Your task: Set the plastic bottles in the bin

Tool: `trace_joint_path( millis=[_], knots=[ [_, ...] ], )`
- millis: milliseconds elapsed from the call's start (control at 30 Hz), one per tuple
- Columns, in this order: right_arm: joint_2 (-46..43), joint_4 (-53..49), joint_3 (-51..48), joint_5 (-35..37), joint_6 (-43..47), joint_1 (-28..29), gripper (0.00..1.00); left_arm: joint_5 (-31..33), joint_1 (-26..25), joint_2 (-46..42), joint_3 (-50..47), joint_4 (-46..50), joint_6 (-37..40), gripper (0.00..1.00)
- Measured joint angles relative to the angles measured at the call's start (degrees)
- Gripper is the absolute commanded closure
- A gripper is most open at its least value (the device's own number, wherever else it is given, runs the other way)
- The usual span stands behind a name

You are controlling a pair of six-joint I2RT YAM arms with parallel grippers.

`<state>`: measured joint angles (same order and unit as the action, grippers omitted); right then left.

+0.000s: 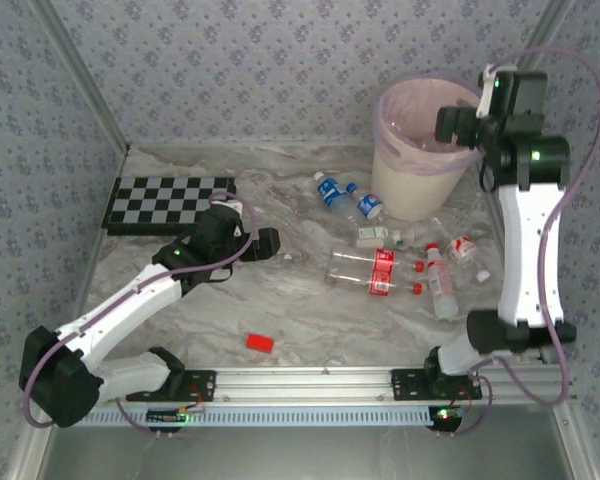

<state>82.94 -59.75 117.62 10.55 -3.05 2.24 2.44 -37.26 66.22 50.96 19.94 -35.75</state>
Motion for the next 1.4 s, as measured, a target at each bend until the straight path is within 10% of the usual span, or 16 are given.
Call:
trace_joint_path(
  millis=[300, 667, 1400],
  knots=[
    [-21.14, 1.25, -36.48, 3.17, -10.36, -1.86, 0.04, -3.19, 0.0, 6.84, 0.33, -3.5, -0.07, 0.0],
    [-14.69, 7.72, -62.86, -1.92, -15.41, -7.26, 0.25, -6.4, 0.0, 9.64, 0.98, -4.98, 0.66, 0.0],
    [-0.76, 21.27, -68.83, -7.1, -18.36, -6.19, 0.55, -7.98, 0.0, 10.97, 0.92, -6.88, 1.18, 0.0]
  ],
)
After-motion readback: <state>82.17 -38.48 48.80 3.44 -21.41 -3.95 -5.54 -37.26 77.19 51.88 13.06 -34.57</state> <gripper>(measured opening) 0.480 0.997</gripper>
